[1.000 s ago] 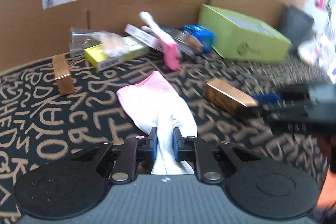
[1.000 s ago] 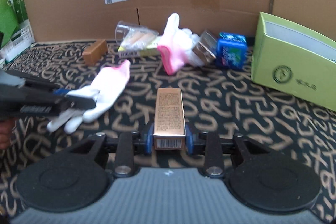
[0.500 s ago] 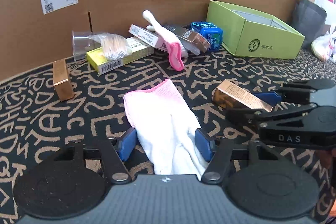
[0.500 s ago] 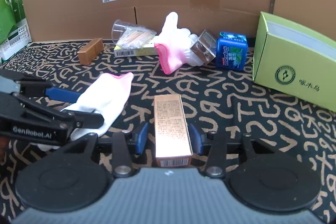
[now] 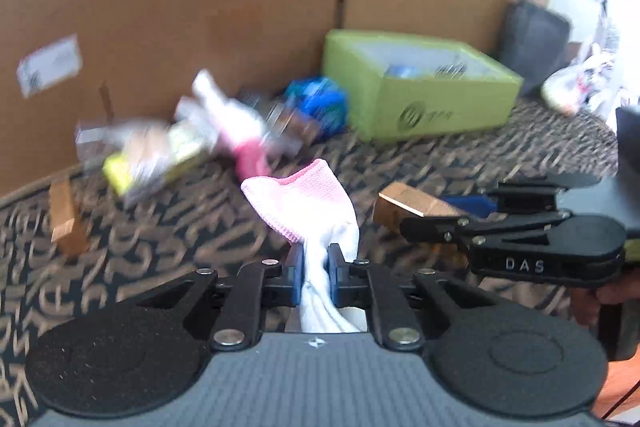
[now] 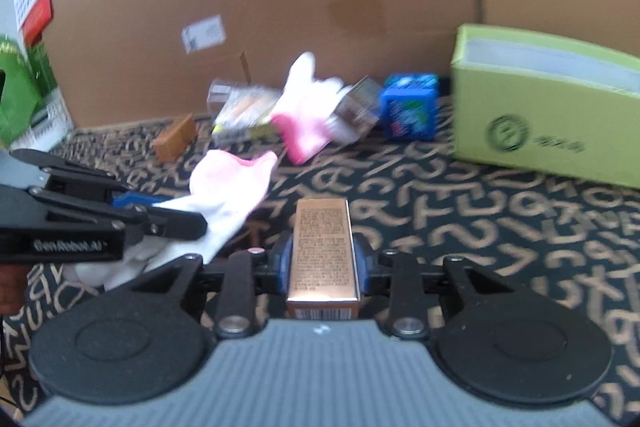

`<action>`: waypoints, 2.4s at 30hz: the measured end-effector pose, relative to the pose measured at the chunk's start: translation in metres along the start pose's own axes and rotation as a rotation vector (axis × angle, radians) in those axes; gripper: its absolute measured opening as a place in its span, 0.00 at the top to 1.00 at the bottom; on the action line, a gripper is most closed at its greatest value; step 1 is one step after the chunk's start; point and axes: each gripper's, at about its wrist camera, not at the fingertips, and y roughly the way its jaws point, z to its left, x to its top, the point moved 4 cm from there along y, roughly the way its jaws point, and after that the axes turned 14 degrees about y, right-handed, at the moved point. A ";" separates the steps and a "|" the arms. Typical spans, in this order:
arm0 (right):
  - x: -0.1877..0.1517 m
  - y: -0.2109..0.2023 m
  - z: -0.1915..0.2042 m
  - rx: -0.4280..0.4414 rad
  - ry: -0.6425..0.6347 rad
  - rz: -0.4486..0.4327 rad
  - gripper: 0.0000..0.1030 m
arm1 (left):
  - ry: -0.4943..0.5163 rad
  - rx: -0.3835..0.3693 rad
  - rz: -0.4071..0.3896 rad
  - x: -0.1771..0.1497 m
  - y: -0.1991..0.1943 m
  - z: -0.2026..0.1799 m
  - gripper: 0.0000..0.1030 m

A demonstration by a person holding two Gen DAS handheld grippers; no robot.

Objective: Organize objects
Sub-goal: 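Carry the glove and copper box into the lime-green shoebox and open both grippers, then grasp the tall copper box with the left gripper while the right gripper grasps the cotton-swab bag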

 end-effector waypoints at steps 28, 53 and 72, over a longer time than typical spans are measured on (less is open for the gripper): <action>0.172 -0.016 -0.189 -0.330 0.143 -0.315 0.71 | 0.117 -0.001 -0.091 0.223 0.187 -0.051 0.89; 0.075 -0.060 -0.091 -0.154 0.054 -0.334 0.00 | -0.133 0.148 -0.178 0.064 0.042 -0.026 0.16; 0.011 0.002 0.018 0.013 0.001 -0.059 0.00 | -0.378 0.552 0.008 -0.046 0.018 0.149 0.18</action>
